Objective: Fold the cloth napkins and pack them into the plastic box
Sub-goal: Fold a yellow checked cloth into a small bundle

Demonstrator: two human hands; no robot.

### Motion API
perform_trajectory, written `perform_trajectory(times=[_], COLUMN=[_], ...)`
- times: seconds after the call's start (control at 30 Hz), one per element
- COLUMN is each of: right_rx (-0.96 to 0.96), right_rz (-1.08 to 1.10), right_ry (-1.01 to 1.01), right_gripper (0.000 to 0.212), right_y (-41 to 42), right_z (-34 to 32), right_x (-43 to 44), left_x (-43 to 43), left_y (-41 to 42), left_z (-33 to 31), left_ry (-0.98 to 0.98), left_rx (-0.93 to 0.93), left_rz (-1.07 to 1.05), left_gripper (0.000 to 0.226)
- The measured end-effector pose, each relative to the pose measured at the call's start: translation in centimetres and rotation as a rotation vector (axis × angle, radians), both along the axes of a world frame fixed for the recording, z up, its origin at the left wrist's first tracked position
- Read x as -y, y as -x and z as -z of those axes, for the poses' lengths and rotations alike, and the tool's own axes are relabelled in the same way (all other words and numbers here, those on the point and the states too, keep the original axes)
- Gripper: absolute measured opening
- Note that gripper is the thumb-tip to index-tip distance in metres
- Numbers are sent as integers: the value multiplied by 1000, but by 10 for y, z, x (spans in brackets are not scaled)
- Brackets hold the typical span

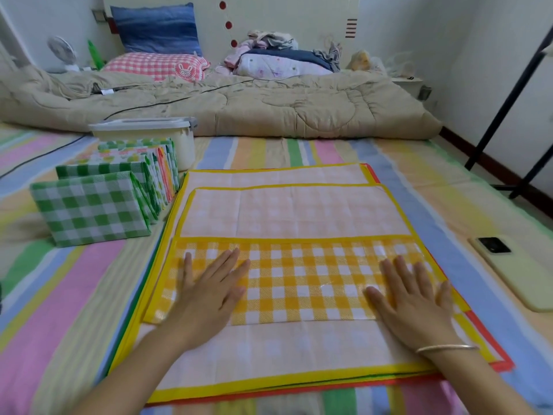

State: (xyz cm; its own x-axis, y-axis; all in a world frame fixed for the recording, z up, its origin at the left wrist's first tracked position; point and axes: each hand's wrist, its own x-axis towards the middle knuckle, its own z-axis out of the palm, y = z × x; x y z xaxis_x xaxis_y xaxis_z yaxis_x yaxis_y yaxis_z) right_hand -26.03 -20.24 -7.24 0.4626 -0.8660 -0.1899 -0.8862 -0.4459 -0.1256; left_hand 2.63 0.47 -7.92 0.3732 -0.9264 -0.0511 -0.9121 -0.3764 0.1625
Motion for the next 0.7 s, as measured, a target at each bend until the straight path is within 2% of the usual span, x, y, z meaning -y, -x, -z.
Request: perform_trajectory(times=[0.1, 0.17, 0.23, 0.33, 0.43, 0.5, 0.57, 0.7], right_rx=[6, 0, -19, -56, -106, -199, -279, -162], right_rz=[5, 4, -9, -25, -37, -60, -83, -208], right_ry=[5, -15, -24, 6, 48, 71, 107, 210], right_gripper=[96, 92, 82, 77, 75, 73, 73, 61], right_y=[-1, 0, 0, -2, -9, -20, -36, -82], right_z=[0, -3, -5, -14, -30, -44, -59, -73], right_x=[-1, 0, -1, -2, 0, 6, 13, 20], left_x=[-4, -8, -16, -25, -14, 3, 25, 58], left_y=[-5, -9, -12, -10, -1, 6, 17, 39], left_z=[-2, -6, -11, -19, -28, -28, -25, -14], left_ry=[101, 160, 136, 162, 234, 336, 451, 542], left_rx=[-150, -269, -300, -200, 7, 55, -11, -69], left_rz=[-59, -94, -120, -222, -281, -214, -84, 170], left_gripper=[49, 48, 48, 39, 29, 29, 30, 25])
